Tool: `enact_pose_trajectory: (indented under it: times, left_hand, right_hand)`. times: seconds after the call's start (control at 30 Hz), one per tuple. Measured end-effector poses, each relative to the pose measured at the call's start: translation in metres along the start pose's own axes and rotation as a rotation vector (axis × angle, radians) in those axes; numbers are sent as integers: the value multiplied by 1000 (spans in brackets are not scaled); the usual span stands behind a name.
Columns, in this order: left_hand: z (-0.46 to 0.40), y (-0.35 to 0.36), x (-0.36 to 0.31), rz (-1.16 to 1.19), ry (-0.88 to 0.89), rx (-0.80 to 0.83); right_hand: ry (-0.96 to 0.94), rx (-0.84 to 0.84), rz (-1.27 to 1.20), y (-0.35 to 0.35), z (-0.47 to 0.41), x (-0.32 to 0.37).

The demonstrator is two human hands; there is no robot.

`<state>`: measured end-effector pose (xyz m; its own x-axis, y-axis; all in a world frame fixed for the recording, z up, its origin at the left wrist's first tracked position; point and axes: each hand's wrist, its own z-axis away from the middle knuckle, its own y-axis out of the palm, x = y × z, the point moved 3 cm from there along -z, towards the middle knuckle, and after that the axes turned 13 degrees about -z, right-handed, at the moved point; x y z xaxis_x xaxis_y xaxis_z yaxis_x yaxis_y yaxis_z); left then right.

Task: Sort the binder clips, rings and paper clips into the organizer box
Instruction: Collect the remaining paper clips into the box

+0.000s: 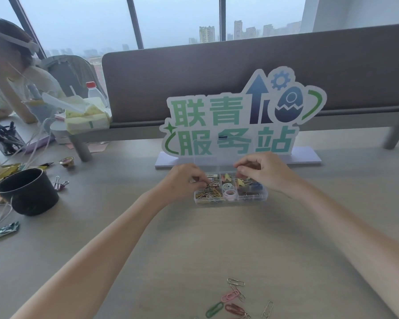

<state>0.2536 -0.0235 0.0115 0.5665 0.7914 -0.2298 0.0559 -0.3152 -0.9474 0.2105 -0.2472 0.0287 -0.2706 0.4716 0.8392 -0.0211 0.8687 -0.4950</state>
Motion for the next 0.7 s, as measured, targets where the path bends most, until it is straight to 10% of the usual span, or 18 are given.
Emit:
enact_pose_trajectory:
  times: [0.7]
  left_hand:
    - [11,7,-6,-194,169,-112]
  right_hand:
    - [-19,11,41,3,0,-4]
